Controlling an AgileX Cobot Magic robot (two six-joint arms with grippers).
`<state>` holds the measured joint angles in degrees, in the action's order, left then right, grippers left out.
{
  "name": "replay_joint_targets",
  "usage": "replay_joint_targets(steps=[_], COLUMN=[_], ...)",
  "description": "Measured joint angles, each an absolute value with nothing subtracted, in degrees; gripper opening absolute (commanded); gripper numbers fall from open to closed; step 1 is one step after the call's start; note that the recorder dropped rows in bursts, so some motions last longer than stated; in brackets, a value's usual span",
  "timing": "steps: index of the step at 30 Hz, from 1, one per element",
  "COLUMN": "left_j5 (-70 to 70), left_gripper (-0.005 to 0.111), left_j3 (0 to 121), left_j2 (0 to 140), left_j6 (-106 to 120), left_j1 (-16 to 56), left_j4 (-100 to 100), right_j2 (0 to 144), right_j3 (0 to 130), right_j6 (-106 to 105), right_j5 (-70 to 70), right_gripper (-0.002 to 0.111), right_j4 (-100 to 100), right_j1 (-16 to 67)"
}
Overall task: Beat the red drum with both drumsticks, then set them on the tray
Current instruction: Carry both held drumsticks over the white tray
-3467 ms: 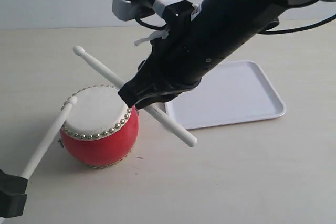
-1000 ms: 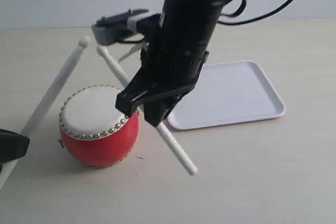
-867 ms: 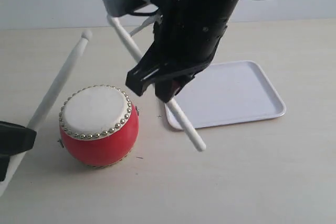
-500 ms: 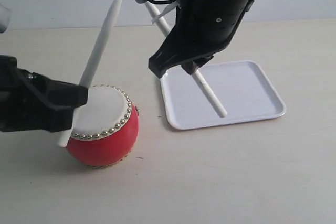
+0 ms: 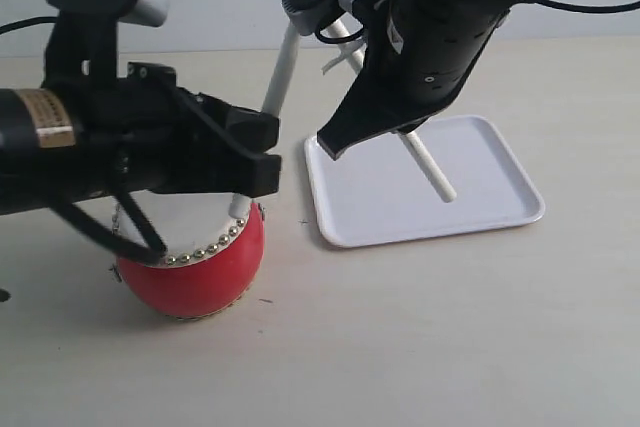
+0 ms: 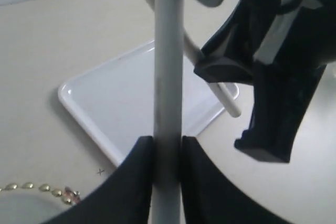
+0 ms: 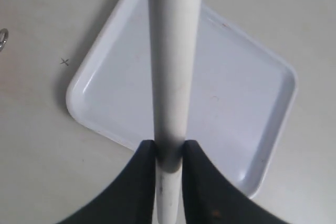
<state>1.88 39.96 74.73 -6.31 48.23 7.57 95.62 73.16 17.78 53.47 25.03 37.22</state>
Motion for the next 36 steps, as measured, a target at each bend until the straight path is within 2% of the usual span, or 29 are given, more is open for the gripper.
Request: replay_joint_targets(steps=[19,36], left_j5=[3.01,5.27], left_gripper=[0.0,0.0], left_j3=[56.82,60.56], left_j2=[96.45,105.96], left_j6=[-3.07,-4.77], left_j1=[48.24,45.64], left_j4=[7.57,8.88], right_j2=[95.75,105.68], right_j3=[72.9,72.8], right_j6=[24.98,25.89], right_j5=[49.68,42.46], right_gripper=[0.0,0.0], right_j4=[31.58,27.63], right_j1=[32.95,27.22])
